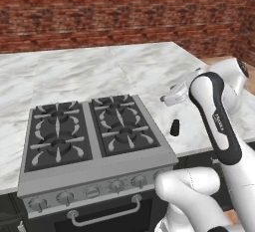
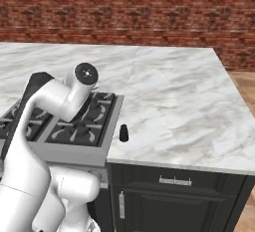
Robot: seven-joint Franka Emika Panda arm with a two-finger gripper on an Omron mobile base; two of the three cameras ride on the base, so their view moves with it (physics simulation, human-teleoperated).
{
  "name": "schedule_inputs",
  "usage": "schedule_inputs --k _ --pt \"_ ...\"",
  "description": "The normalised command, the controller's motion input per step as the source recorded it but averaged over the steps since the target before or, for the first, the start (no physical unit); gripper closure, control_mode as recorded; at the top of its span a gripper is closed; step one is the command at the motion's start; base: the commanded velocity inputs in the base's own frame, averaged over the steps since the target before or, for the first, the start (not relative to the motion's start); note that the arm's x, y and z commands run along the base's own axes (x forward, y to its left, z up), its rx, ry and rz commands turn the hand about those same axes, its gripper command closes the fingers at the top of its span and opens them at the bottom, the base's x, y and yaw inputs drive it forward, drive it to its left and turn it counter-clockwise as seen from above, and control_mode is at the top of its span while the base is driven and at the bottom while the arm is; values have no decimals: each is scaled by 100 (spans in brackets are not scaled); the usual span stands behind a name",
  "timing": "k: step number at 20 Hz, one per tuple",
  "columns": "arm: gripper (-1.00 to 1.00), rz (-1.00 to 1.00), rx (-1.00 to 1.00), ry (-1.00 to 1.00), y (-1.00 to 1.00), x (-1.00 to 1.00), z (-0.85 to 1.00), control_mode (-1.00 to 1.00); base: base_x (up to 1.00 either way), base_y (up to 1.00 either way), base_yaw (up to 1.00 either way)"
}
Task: Take 2 condiments from the cabinet and move them on the counter near the stove.Make sure the condiments are lined up with each other, next to each other.
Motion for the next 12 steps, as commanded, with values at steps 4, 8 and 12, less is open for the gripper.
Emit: schedule_inputs --k 4,8,12 --pt "-100 -14 -3 17 11 -24 12 -100 0 0 0" --pt "-100 -19 -4 14 16 -23 0 -100 0 0 0" --pt "-100 -21 -7 5 4 -33 0 -100 0 0 0"
